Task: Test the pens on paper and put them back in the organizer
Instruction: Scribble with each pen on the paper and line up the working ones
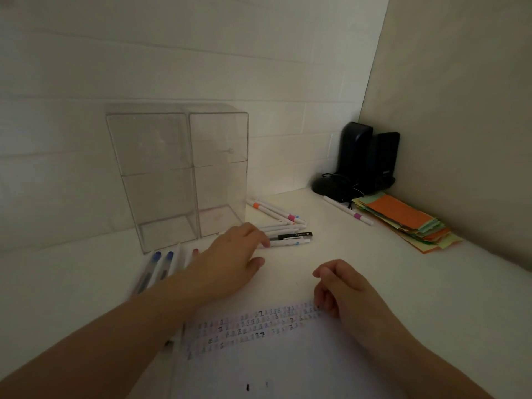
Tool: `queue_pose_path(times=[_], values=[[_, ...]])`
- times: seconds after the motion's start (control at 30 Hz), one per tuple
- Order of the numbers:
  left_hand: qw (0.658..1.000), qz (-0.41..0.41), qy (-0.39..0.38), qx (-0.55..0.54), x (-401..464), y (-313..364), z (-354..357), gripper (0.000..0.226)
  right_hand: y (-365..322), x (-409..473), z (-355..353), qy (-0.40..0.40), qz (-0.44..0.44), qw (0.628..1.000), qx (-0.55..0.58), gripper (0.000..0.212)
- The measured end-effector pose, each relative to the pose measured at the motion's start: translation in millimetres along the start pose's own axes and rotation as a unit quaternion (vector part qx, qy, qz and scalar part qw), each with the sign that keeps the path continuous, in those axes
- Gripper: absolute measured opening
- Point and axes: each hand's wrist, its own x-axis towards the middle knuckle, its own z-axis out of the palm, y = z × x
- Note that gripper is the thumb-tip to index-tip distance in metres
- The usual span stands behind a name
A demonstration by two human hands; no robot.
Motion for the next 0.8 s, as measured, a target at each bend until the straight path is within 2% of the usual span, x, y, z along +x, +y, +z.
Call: queue_pose_path(times=[0.1,0.2,0.3,0.4,0.47,0.53,0.6,0.63,0.7,0.8], values=[[0.998,0.003,0.001,0.063,18,3,13,0.034,2,-2,-1,0.007,0.009,1.0,0.005,0.02],[0.997,-0.011,-0.011,0.076,28,0,19,0.028,3,-1,-3,0.007,0.013,1.0,0.013,0.019],[0.998,-0.012,-0.046,0.04,31,-1,16,0.019,5,0,-5,0.017,0.006,1.0,0.019,0.017],[0.999,0.002,-0.036,-0.036,17,13,4,0.009,3,-4,-9,0.044,-0.029,0.995,0.08,0.01],[0.991,-0.012,-0.054,-0.126,2,26,-6,0.005,-1,-7,-12,0.03,-0.059,0.99,0.124,0.022],[0.953,-0.036,-0.119,-0.276,-12,40,-14,0.005,-4,-11,-13,-0.009,-0.091,0.981,0.169,0.031],[0.877,-0.068,-0.181,-0.441,-22,52,-17,0.002,-7,-15,-12,-0.042,-0.106,0.969,0.217,0.028],[0.846,-0.086,-0.196,-0.488,-25,57,-16,0.008,-8,-15,-12,-0.051,-0.103,0.961,0.25,0.028],[0.821,-0.099,-0.203,-0.525,-27,60,-9,0.019,-5,-14,-11,-0.049,-0.093,0.951,0.292,0.037],[0.799,-0.119,-0.172,-0.564,-28,60,4,0.026,-3,-13,-10,-0.034,-0.103,0.955,0.274,0.048]])
